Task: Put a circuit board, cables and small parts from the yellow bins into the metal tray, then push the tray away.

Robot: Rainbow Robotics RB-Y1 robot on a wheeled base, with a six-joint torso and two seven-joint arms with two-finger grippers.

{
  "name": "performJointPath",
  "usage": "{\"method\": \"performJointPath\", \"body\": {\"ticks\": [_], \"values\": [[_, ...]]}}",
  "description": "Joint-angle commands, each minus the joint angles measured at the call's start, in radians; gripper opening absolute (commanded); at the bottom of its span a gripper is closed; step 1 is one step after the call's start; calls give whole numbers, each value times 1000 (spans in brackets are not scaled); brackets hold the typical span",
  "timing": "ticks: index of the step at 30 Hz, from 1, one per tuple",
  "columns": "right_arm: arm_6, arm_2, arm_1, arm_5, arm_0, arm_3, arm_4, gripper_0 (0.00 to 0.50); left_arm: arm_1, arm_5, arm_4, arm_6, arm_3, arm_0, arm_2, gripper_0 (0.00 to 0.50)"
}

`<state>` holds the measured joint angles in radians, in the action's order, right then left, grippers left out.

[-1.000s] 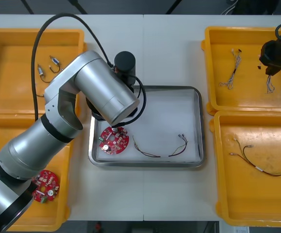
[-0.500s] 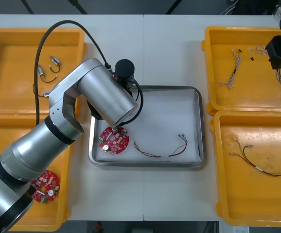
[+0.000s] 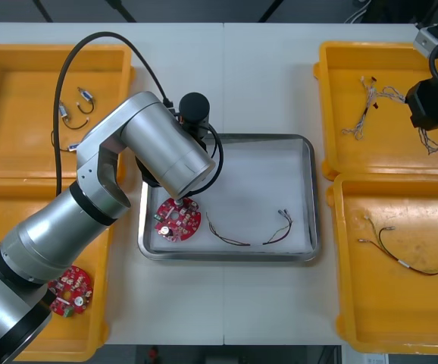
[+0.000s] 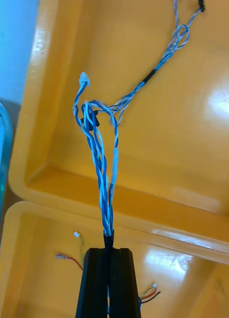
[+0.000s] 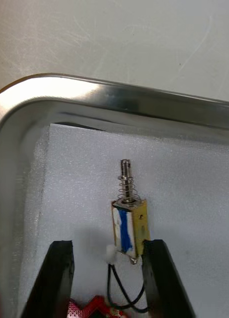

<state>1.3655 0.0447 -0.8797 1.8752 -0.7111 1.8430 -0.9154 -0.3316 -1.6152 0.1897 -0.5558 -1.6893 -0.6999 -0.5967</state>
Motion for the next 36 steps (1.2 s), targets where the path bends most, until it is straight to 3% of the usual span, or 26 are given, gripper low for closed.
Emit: {"method": "performJointPath", "body": {"ticks": [1, 11, 22, 28, 32, 36], "values": [[6, -52, -44, 8, 39, 74, -34, 0, 17, 0, -27, 2, -17, 5, -20, 500], [15, -55, -44, 10, 61, 159, -117, 0, -15, -126, 2, -6, -133, -41, 18, 500], [41, -26, -21, 7, 61, 279, -211, 0, -167, -305, 261, -12, -319, -168, 187, 500], [57, 84, -18, -50, 55, 384, -189, 0, -288, -305, 448, -12, -285, -240, 299, 500], [75, 156, -12, -87, 33, 414, -175, 0, -345, -305, 536, -16, -230, -270, 347, 500], [170, 253, 7, -104, -24, 394, -164, 0, -415, -305, 606, -30, -150, -294, 364, 500]]}}
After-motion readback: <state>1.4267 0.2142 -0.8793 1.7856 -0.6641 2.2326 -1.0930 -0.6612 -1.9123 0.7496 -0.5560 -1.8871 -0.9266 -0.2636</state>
